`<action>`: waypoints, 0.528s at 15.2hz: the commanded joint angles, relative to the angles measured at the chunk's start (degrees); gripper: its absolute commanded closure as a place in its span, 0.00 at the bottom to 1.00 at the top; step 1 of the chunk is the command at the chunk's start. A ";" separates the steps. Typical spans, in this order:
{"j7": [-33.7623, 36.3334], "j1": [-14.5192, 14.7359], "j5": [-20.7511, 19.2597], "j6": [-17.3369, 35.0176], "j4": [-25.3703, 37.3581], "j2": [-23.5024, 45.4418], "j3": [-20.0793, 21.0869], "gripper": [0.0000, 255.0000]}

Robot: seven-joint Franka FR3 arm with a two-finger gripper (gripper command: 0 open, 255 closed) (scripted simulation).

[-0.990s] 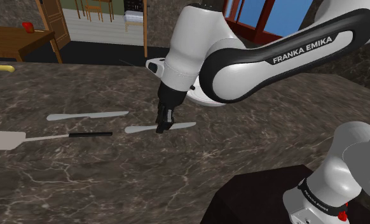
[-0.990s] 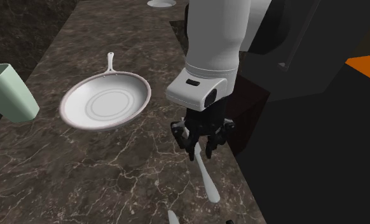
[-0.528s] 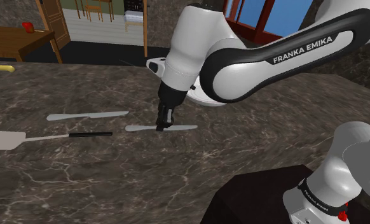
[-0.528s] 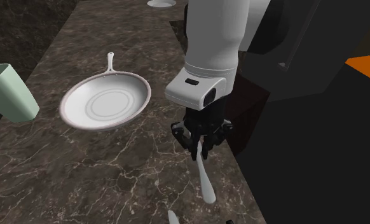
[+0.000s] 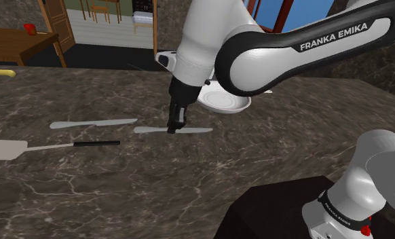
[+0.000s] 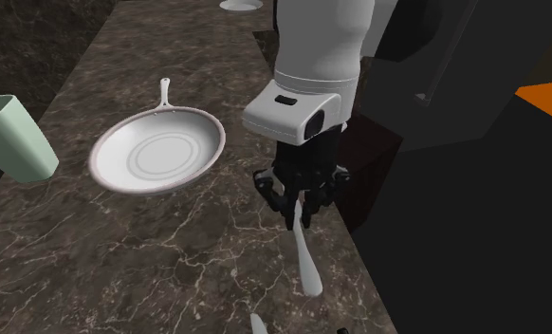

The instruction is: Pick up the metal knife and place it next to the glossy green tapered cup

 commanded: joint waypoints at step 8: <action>-0.52 -0.11 0.61 -6.84 4.98 -1.89 -0.13 1.00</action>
